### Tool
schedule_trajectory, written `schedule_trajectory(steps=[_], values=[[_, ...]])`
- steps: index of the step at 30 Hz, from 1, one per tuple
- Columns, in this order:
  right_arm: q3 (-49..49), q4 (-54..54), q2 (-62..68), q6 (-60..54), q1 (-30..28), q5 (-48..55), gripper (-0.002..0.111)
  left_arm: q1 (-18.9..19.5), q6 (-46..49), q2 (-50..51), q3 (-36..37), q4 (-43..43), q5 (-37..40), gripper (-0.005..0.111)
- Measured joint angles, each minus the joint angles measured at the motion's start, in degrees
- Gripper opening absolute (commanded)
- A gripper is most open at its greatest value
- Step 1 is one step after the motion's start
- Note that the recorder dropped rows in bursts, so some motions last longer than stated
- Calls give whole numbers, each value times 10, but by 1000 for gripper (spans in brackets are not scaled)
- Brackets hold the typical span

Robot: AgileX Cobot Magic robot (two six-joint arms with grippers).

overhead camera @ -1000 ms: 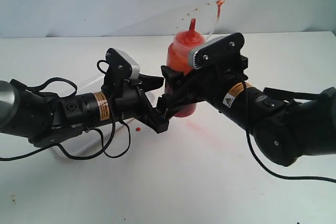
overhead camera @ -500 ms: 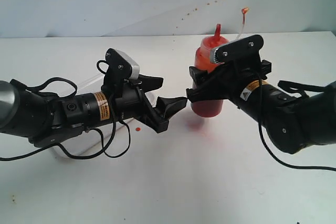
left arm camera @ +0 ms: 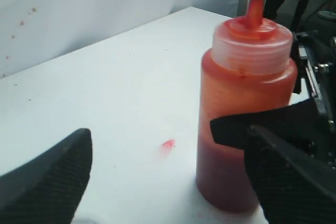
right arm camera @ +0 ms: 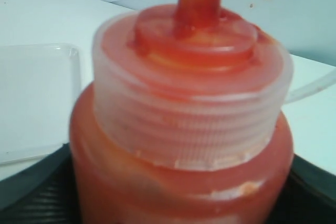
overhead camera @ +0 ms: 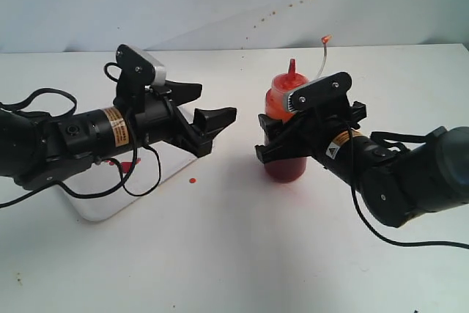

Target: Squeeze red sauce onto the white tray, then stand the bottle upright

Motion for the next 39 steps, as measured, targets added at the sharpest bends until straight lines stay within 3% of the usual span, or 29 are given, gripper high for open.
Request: schedule_trajectory(steps=[4,6,8,9,11,12,13,19,25,29,39], values=[[0,2,0,0,0,0,0,17,-2,-6,0,0,2,75],[0,3,0,0,0,0,6,19,-2,-8,0,0,4,75],[0,4,0,0,0,0,28,19,-2,-8,0,0,4,75],[0,4,0,0,0,0,55,19,-2,-8,0,0,4,75],[0,4,0,0,0,0,90,19,-2,-8,0,0,4,75],[0,4,0,0,0,-1,103,19,-3,-8,0,0,4,75],[-1,4,0,0,0,-8,105,19,-3,-8,0,0,4,75],[-1,4,-35,6,0,31,105,19,-3,-8,0,0,4,75],[-1,4,-128,8,0,220,100,19,-3,-8,0,0,2,75],[-1,6,-200,8,0,338,71,19,-3,-24,0,0,2,75],[-1,21,-413,9,0,498,31,19,-3,-113,0,38,2,75]])
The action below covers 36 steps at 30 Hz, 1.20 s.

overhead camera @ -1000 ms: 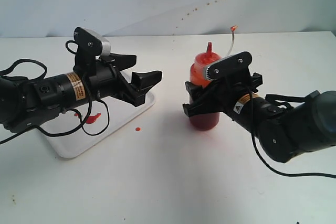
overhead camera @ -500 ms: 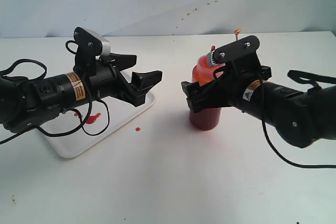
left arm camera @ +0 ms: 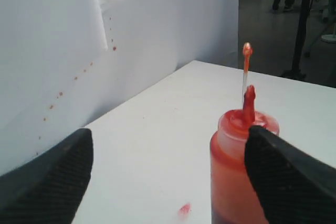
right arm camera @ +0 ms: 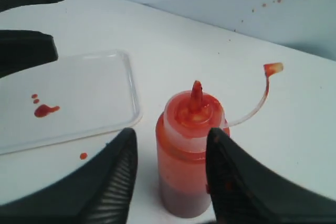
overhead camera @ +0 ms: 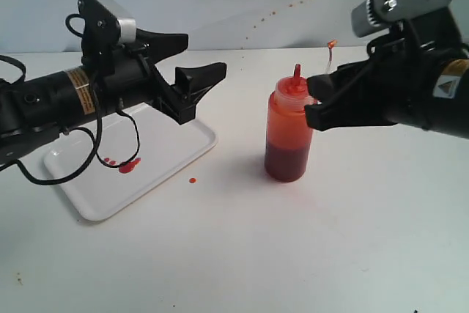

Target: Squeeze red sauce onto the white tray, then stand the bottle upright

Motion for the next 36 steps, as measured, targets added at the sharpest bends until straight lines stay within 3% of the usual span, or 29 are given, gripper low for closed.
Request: schedule_trajectory(steps=[3,5,6,9,13,23,29,36], values=[[0,1,-59,0,0,29,16,0,0,-25,0,19,0,74],[0,-3,-96,0,0,47,1,0,0,-43,0,47,0,68],[0,-9,-117,0,0,56,0,0,0,-53,0,68,0,63],[0,-37,-176,0,0,86,0,0,-19,-87,0,144,1,40],[0,-83,-244,0,0,139,0,0,-61,-145,0,231,30,-1],[4,-226,-353,-1,0,318,0,0,-228,-332,0,284,226,0],[52,-254,-394,17,0,328,0,0,-302,-434,0,284,248,0],[104,-255,-460,43,0,292,0,0,-324,-515,1,285,288,0]])
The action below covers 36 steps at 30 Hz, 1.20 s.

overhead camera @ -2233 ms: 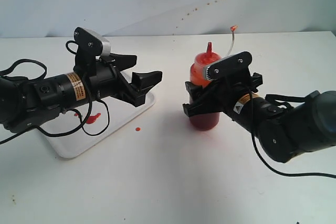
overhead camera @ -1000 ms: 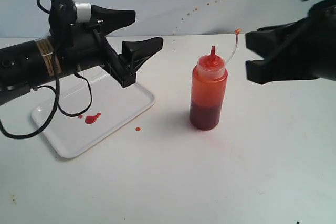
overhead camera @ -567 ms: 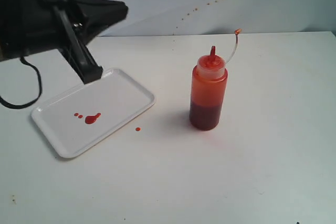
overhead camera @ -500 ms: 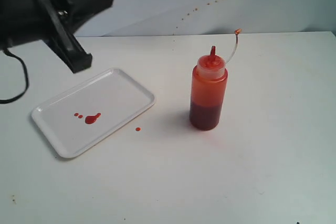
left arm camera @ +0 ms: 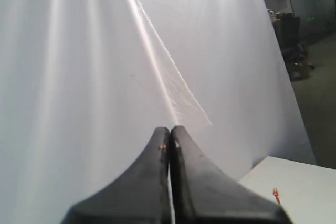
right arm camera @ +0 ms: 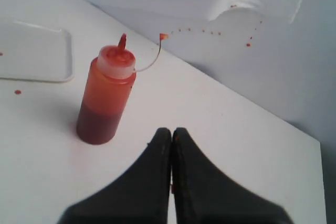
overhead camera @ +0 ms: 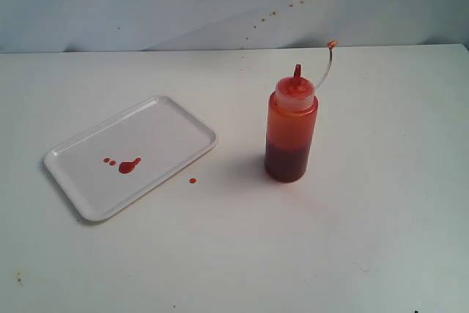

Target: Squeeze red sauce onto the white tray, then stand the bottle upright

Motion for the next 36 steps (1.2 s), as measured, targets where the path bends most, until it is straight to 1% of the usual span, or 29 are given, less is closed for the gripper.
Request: schedule_trajectory(steps=[4,9,16,19,23,36], values=[[21,-1,-50,6,0,-23,0,0,-6,-45,20,0,51,0],[53,-3,-115,15,0,-52,0,0,-7,-98,70,0,108,0],[83,-24,-201,17,0,-62,0,0,-8,-165,145,0,115,0],[99,-43,-231,17,0,-63,0,0,-8,-187,150,0,115,0],[110,-72,-237,17,0,-62,0,0,-8,-211,150,0,114,0],[110,-80,-238,17,0,-62,0,0,-8,-224,150,0,114,0]])
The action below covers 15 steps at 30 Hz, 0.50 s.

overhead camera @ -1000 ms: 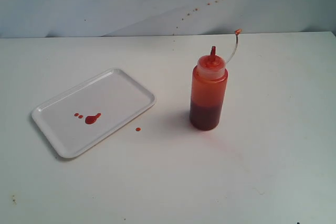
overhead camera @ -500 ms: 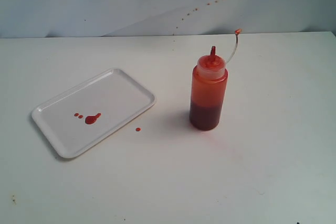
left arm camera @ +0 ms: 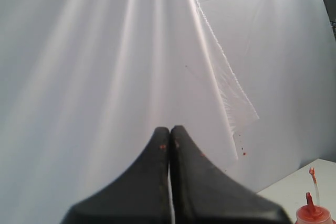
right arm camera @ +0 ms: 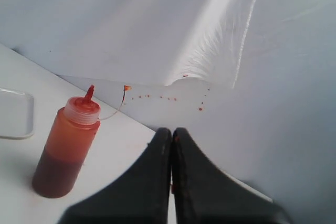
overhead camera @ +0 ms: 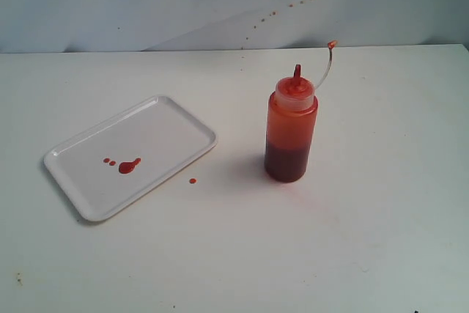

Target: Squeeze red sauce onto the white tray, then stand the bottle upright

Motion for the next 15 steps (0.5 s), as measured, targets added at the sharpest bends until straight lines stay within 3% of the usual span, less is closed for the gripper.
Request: schedule_trajectory(steps=[15], values=[[0,-2,0,58,0,0,0,0,0,0,0,0,0,0]])
